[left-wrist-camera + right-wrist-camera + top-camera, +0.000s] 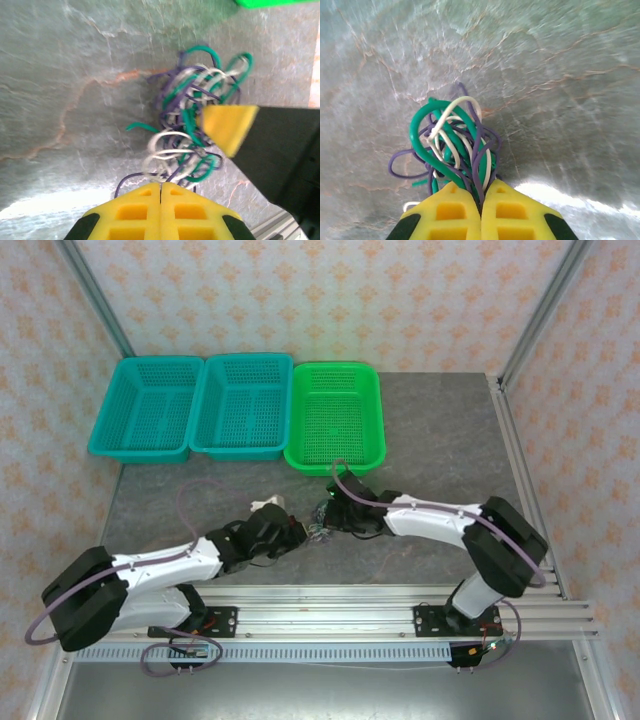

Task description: Untangle the cables

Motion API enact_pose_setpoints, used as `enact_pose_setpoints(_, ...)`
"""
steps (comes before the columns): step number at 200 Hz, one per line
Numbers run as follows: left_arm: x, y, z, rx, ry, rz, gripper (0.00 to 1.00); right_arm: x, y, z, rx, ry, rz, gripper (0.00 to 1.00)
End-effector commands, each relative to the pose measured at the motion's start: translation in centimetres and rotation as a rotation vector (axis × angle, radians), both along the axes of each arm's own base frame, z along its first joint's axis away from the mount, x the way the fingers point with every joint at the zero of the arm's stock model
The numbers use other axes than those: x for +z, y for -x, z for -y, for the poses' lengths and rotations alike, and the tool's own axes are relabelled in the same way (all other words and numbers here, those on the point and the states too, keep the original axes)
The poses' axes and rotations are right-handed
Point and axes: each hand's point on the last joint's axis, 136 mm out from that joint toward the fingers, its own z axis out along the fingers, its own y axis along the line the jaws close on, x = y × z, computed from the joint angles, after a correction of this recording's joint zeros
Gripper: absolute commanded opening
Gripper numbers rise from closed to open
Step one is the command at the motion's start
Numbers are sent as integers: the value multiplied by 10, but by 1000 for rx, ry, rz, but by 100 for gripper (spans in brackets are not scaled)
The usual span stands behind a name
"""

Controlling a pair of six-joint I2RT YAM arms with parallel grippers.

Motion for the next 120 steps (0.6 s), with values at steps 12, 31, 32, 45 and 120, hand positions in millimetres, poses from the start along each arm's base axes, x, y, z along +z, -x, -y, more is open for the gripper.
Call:
enact_pose_setpoints(12,-19,4,-62,102,-138,-34,0,-19,-14,123,-412,206,40,0)
enact_pose_setpoints(31,-14,4,-80,130,-158,-19,0,-17,-8,147,-493,219,56,0)
enact_pose_setpoints(32,-13,3,-82,134,-159,-18,0,-17,-7,148,-496,219,56,0)
enact_pose_setpoints(45,-11,3,-89,149,-161,-10,0,-17,-4,152,-508,207,61,0)
enact_pose_setpoints(120,-22,1,-79,93,-166,-25,2,53,-8,57,-8,231,318,55)
